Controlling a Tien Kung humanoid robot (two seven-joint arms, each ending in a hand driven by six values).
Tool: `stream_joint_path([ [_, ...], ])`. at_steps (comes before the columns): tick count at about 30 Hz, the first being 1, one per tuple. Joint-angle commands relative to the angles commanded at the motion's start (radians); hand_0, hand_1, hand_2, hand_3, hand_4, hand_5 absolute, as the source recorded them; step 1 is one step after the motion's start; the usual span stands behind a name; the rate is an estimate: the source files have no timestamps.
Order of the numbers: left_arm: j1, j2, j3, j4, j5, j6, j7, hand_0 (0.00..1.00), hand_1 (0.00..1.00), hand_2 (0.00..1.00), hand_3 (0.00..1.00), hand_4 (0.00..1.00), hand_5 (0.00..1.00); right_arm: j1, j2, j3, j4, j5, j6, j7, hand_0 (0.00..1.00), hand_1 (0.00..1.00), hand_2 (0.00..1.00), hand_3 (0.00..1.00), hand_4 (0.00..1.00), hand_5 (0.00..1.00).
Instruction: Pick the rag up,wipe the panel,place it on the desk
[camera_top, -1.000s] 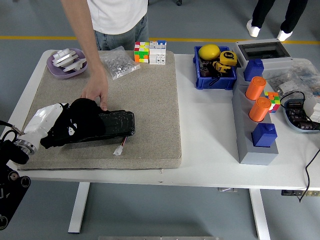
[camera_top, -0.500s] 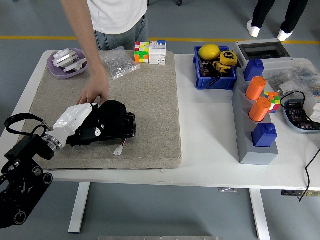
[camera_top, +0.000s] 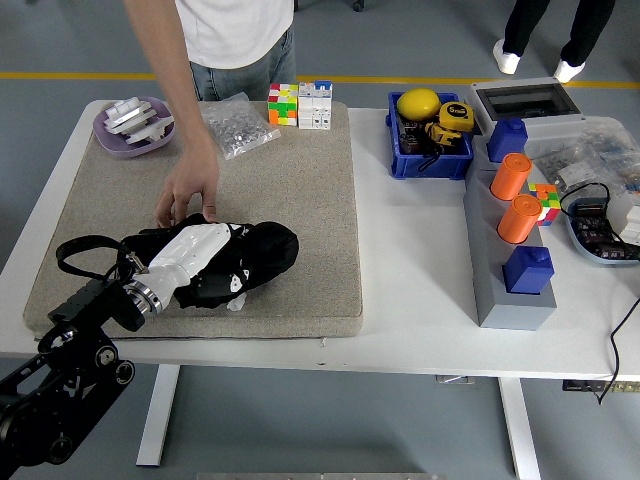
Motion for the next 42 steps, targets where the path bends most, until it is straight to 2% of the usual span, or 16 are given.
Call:
stream_joint_path([
  [7,0.004,-0.002,-0.013,0.001,-0.006,0.002,-0.001,0.305,0.321,0.503,0.456,0.225,0.002,-0.001,0.0,0.0,0.0,0.0,-0.001,-0.001,0.761,0.663,0.671,0.617,0.998,0.476],
  [13,0.017,-0.006,-0.063,0.024,-0.007,0.003,-0.006,0.306,0.323,0.505,0.458,0.229,0.002,-0.003,-0.001,0.004,0.0,-0.006,-0.002,-0.001,0.761,0.662,0.671,0.617,0.998,0.476],
  [19,0.037,-0.012,-0.143,0.045,0.005,0.002,-0.008,0.312,0.326,0.506,0.46,0.234,0.002,-0.003,-0.001,0.006,0.0,-0.009,-0.002,-0.001,0.761,0.663,0.671,0.617,0.998,0.476],
  [27,0.058,0.001,-0.219,0.051,0.019,0.002,-0.005,0.316,0.333,0.508,0.463,0.241,0.002,-0.005,-0.001,0.003,0.0,-0.005,-0.001,-0.001,0.761,0.663,0.672,0.616,0.998,0.476],
  [29,0.063,0.004,-0.231,0.052,0.023,0.002,-0.004,0.32,0.339,0.512,0.468,0.271,0.002,-0.005,-0.001,0.004,0.0,-0.006,-0.001,-0.001,0.761,0.663,0.671,0.616,0.998,0.477],
  [42,0.102,0.046,-0.319,0.048,0.049,0.002,-0.003,0.325,0.342,0.511,0.468,0.28,0.002,-0.006,0.001,-0.002,0.0,0.005,0.0,0.0,0.762,0.663,0.671,0.617,0.998,0.476],
])
